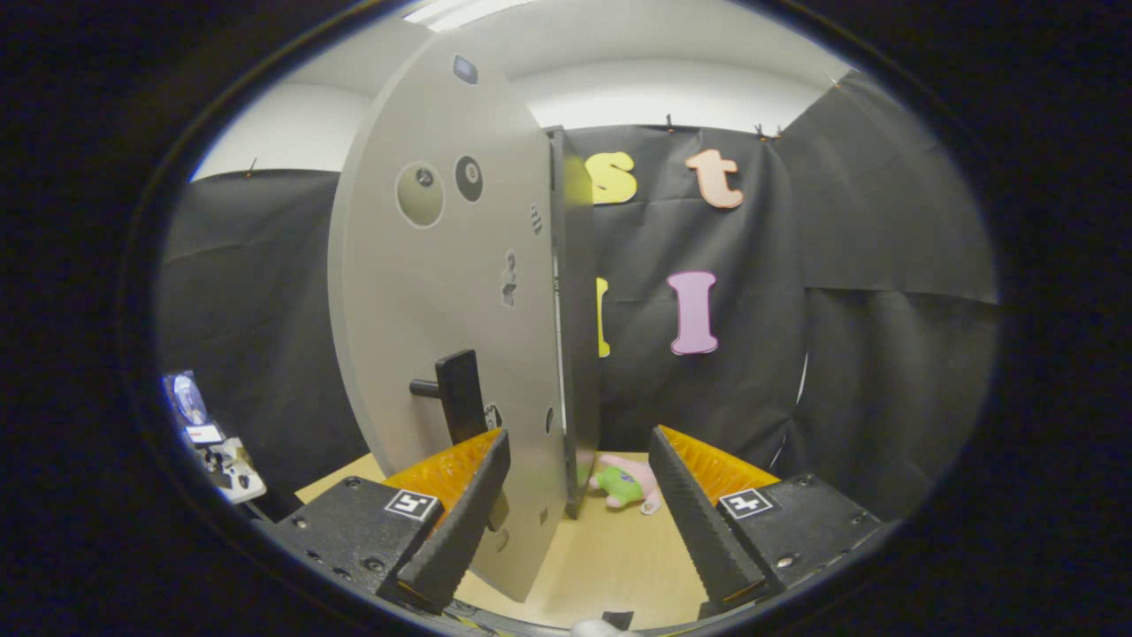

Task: Open the shoe cabinet door, grab the shoes and put them into the shoe cabinet, then close the shoe cabinet door.

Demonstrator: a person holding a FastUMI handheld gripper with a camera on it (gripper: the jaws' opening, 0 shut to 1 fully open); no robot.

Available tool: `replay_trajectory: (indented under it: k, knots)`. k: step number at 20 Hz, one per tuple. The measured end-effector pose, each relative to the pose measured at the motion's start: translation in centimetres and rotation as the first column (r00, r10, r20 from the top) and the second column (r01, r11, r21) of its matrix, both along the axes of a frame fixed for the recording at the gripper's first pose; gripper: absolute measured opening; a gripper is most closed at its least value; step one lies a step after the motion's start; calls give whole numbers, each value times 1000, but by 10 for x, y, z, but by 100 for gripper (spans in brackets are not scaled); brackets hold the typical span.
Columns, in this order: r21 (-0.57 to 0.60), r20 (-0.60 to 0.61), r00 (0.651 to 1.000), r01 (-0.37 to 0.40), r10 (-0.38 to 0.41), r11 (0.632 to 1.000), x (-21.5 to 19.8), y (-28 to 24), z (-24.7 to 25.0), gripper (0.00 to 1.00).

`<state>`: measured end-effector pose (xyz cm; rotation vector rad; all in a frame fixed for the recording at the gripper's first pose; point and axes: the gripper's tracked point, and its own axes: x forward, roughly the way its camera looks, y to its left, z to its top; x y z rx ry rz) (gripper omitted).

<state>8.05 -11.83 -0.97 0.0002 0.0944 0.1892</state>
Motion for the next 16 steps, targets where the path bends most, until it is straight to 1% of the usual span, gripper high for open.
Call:
replay_trajectory:
  k: [1, 2, 4, 7, 12, 16]
  knots:
    - [1, -4, 1000, -16, 16, 1000, 1, 3, -1, 100]
    - [16, -19, 999, -48, 48, 999, 0, 11, -4, 99]
    - [24, -26, 998, -63, 64, 998, 0, 18, -3, 97]
    - [32, -21, 998, -65, 66, 997, 0, 34, -2, 95]
    - [16, -19, 998, -62, 62, 998, 0, 85, -2, 95]
    - [34, -13, 999, -51, 51, 998, 7, 130, -3, 95]
